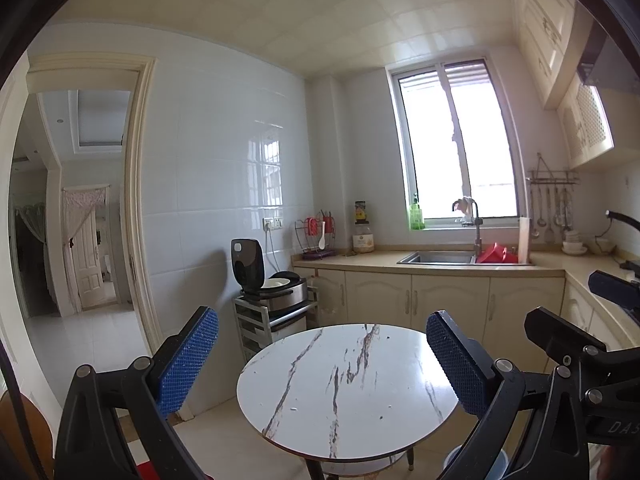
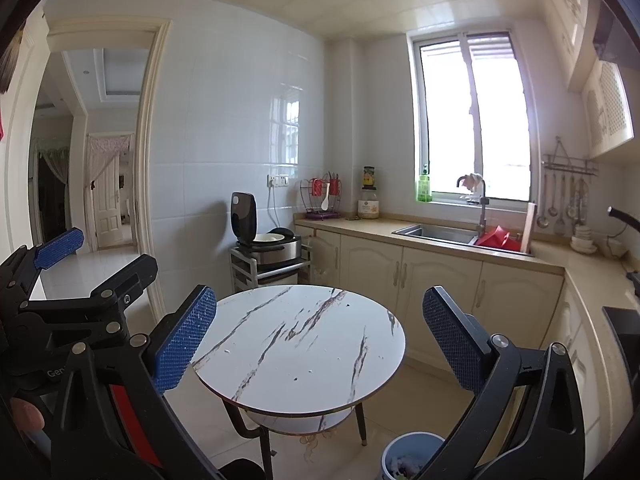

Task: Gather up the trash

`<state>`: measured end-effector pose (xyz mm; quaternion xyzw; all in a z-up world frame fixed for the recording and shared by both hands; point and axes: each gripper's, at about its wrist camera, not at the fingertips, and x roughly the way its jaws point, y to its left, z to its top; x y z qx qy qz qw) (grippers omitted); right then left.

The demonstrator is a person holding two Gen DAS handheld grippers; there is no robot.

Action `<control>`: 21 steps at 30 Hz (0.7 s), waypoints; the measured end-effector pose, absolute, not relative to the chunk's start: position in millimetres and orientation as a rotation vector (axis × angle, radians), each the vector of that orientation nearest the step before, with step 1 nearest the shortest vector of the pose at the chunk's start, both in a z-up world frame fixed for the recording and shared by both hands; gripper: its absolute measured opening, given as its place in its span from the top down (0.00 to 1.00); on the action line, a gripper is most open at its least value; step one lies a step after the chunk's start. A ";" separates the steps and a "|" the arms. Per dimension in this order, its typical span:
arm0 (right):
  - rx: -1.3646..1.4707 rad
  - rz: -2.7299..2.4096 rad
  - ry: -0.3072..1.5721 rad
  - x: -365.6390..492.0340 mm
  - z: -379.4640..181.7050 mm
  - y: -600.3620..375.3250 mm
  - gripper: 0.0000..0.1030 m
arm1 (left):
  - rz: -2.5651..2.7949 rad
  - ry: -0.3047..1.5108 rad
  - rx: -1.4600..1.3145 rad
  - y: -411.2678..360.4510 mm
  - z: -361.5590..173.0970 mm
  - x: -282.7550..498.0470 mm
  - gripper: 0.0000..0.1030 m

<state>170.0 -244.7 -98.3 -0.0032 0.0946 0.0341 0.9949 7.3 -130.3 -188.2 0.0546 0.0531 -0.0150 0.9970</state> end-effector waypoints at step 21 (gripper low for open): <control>-0.002 0.067 0.200 172.1 -101.9 -247.9 0.00 | -0.041 0.118 0.111 -122.1 -189.8 10.6 0.01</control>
